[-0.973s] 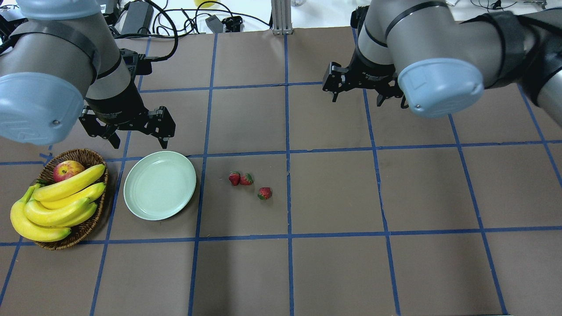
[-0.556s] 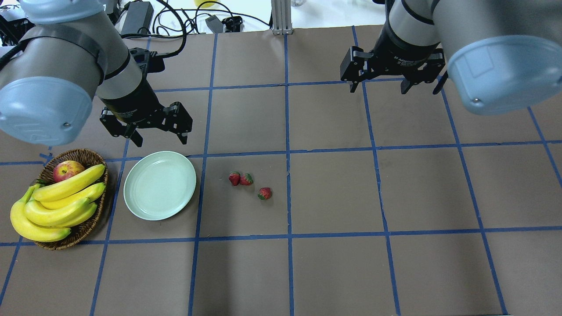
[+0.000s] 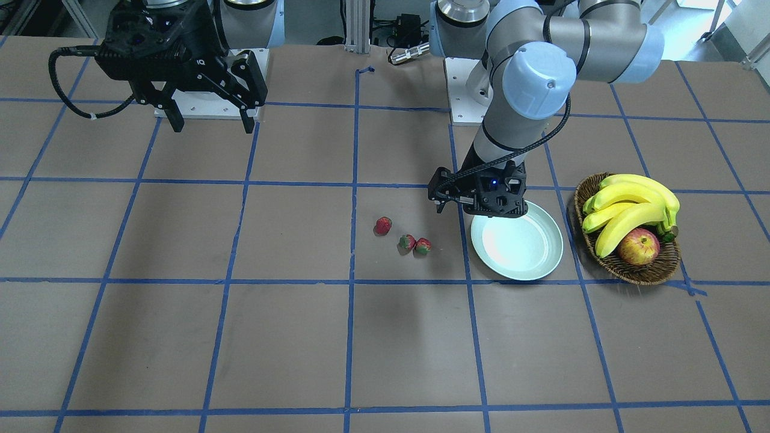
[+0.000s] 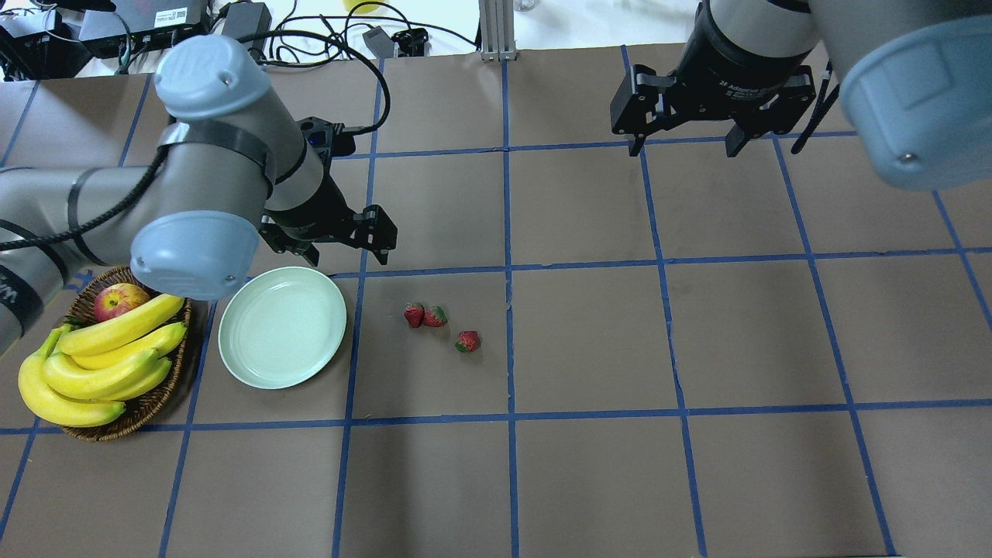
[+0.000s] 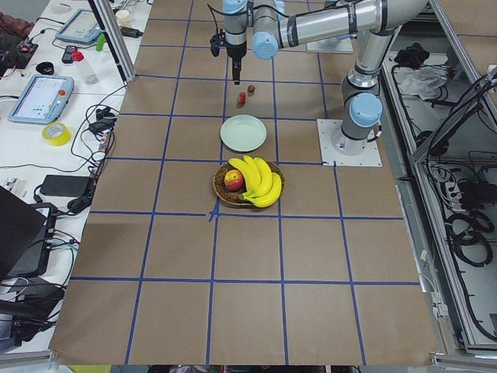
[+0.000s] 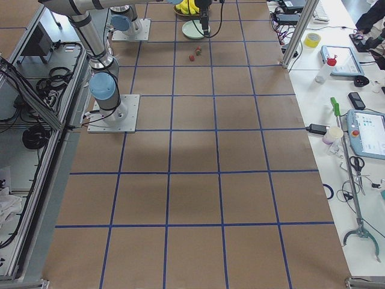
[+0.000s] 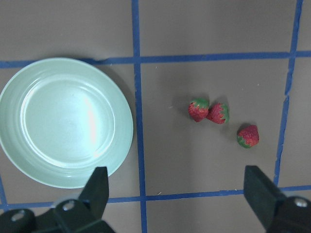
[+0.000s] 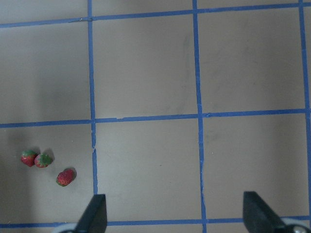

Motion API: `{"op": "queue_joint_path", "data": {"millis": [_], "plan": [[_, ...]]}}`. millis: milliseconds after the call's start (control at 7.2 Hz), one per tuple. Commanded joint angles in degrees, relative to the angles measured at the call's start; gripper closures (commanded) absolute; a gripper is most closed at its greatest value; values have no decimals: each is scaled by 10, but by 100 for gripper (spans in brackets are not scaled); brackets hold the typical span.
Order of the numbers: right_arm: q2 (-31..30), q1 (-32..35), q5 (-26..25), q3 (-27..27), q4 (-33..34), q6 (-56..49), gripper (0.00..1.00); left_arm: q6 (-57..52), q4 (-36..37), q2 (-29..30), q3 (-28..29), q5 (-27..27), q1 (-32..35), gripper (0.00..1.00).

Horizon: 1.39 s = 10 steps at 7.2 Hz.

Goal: Collect all strawberries into plate
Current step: 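Raise the right arm away while the left arm reaches toward the strawberries, then lower the left gripper over the strawberry cluster beside the plate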

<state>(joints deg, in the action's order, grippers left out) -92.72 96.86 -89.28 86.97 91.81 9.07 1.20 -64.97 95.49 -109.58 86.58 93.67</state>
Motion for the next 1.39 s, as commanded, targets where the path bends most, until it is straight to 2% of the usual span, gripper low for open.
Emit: {"op": "queue_joint_path", "data": {"millis": [0,139,278,417,695,1251], "plan": [[31,-2,-8,-59,-75,-3,0,0,38,26,-31,-4,2,0],[32,-3,-9,-58,-80,-11,0,-1,47,40,-35,-42,3,0],[31,-4,-9,-53,-79,-12,0,-1,84,57,-47,-49,8,0],[31,-4,-8,-53,-74,-13,0,-1,120,73,-57,-49,16,0],[32,-4,-7,-53,-73,-73,0,-1,146,107,-58,-49,41,0],[31,-3,-5,-53,-69,-54,0,-7,153,139,-61,-44,47,0]]}}
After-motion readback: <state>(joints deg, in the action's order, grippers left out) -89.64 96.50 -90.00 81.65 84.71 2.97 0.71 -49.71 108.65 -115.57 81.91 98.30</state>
